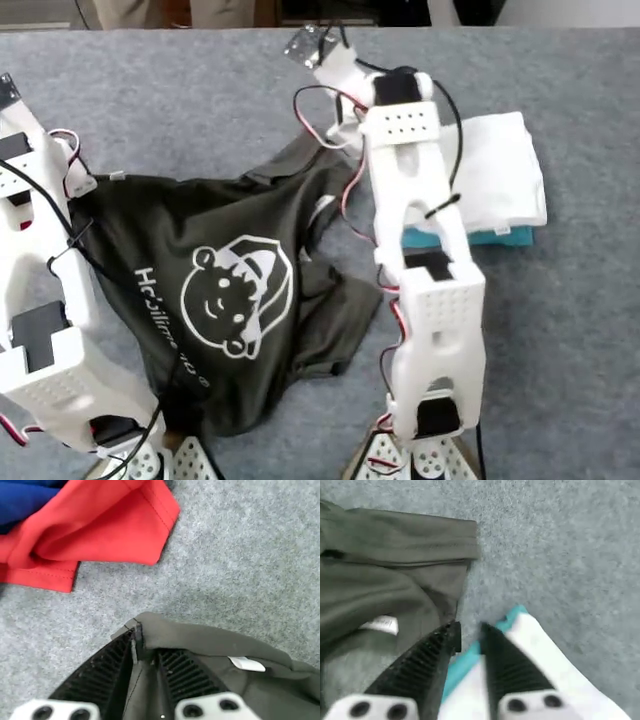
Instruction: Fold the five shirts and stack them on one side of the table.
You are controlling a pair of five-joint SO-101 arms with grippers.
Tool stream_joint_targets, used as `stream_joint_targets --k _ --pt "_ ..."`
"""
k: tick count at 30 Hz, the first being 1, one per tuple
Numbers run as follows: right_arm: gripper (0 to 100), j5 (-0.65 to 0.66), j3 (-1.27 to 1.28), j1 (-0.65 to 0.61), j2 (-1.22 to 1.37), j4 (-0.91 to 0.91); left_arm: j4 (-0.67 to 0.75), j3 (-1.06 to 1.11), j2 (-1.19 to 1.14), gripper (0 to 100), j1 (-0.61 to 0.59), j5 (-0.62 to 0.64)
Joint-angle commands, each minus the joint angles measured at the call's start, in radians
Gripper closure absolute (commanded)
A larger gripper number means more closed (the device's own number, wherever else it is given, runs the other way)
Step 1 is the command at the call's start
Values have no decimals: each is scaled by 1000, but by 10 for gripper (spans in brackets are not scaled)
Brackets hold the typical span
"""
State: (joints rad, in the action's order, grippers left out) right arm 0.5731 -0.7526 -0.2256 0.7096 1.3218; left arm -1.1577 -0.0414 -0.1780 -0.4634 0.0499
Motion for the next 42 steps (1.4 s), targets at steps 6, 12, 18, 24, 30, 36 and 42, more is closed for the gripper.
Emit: stream_joint_targets --k 6,12,18,24,30,36,42 --pt "993 -57 -199 -42 263 -114 -9 -40 18 982 -35 -8" --pt "993 -57 -498 -104 510 -186 -12 -38 18 982 -41 -8" --pt "993 -57 -791 -136 757 -410 -9 -37 8 982 -43 -8" --pt "993 -57 -909 -163 786 -479 -3 -23 8 982 -61 -8" --pt "994 -68 -908 -214 667 -465 -2 -17 7 982 -52 -2" --pt "994 -281 -908 -265 639 -463 -3 -17 7 982 -60 -5" --pt "994 -299 -915 -277 561 -281 -5 -17 7 982 -61 -8"
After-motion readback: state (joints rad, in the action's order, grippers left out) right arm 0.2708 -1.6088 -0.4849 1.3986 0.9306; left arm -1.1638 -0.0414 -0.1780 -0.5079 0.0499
